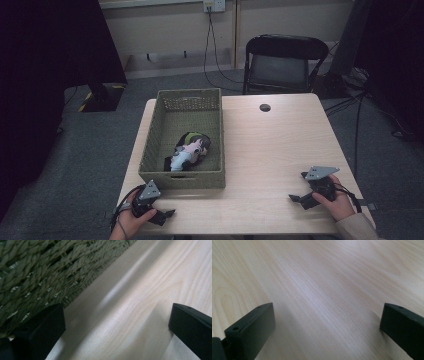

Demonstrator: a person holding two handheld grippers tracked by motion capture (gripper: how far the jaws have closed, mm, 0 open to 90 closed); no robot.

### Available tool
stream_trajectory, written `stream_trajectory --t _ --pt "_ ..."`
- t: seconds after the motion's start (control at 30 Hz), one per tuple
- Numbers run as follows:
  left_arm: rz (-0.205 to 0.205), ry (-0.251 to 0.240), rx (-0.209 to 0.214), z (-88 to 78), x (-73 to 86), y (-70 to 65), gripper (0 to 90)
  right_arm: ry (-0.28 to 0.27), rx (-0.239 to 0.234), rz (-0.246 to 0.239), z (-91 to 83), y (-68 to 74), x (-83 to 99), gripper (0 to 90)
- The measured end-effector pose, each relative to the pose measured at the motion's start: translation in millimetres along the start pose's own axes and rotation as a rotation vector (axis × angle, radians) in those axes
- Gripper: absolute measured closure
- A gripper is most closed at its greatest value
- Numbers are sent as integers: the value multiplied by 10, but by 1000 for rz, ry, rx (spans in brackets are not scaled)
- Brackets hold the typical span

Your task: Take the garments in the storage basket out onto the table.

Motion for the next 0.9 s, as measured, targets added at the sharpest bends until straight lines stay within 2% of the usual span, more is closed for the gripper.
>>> stream_trajectory --t 0.17,0.3,0.5,0.57,0.77,0.9 --pt "2 14 6 -2 -9 2 1 0 0 0 0 0 0 0" --pt "4 29 27 -11 -24 -18 5 0 0 0 0 0 0 0" --pt "-15 40 43 -58 -50 -17 29 0 0 0 0 0 1 0" --pt "-30 33 52 -99 -74 -17 29 0 0 0 0 0 1 0" --pt "-26 8 78 -211 -166 -56 29 0 0 0 0 0 0 0" --pt "-18 -9 70 -265 -241 -62 29 0 0 0 0 0 0 0"
Point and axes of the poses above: each handheld gripper's, and its own axes: z roughly forward along the jaws, x roughly out of its underside, y roughly to its left, the point moved 4 cm from there along z, roughly forward along the jaws, and after that the axes turned 3 degrees about -y, right-handed, at the moved point
